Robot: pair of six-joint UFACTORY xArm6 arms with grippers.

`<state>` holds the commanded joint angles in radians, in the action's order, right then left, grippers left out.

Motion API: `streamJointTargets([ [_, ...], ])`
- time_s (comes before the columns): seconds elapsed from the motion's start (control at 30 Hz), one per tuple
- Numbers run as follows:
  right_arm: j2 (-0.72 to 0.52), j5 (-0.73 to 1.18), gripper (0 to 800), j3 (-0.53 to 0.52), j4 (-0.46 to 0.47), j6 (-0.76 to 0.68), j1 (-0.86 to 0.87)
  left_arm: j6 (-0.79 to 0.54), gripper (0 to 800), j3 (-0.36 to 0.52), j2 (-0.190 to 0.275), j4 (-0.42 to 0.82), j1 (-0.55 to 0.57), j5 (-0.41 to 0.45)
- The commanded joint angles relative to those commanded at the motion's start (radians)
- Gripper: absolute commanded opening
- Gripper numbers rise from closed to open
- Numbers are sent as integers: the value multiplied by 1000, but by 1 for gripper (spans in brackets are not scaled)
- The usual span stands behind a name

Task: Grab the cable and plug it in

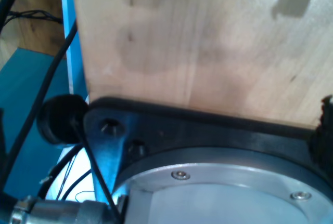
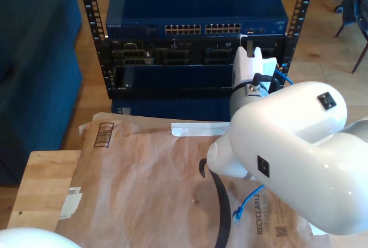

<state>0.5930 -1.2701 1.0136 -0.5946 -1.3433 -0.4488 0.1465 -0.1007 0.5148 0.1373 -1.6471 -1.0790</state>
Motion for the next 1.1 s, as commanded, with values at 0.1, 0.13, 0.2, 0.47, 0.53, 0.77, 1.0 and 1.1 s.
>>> streamJointTargets([
  [0.1, 8, -3, 0, 5, 0, 0, 2, 0, 800, 0, 0, 0, 0, 0],
  [0.13, 11, -8, 0, 5, 0, 0, 3, 0, 800, 0, 0, 0, 0, 0],
  [0.2, 21, -35, 0, 8, 0, -2, 3, 0, 800, 0, 0, 0, 0, 0],
  [0.47, 54, -44, 0, 54, 3, -2, 5, 0, 800, 0, 0, 0, 0, 0],
  [0.53, 64, -43, 0, 68, 5, -3, 6, 0, 800, 0, 0, 0, 0, 0],
  [0.77, 94, -37, 0, 120, 8, -5, 20, 0, 800, 0, 0, 0, 0, 0],
  [1.0, 97, -35, 0, 118, 12, -8, 20, 0, 800, 0, 0, 0, 0, 0],
  [1.1, 95, -34, 0, 117, 14, -11, 20, 0, 800, 0, 0, 0, 0, 0],
])
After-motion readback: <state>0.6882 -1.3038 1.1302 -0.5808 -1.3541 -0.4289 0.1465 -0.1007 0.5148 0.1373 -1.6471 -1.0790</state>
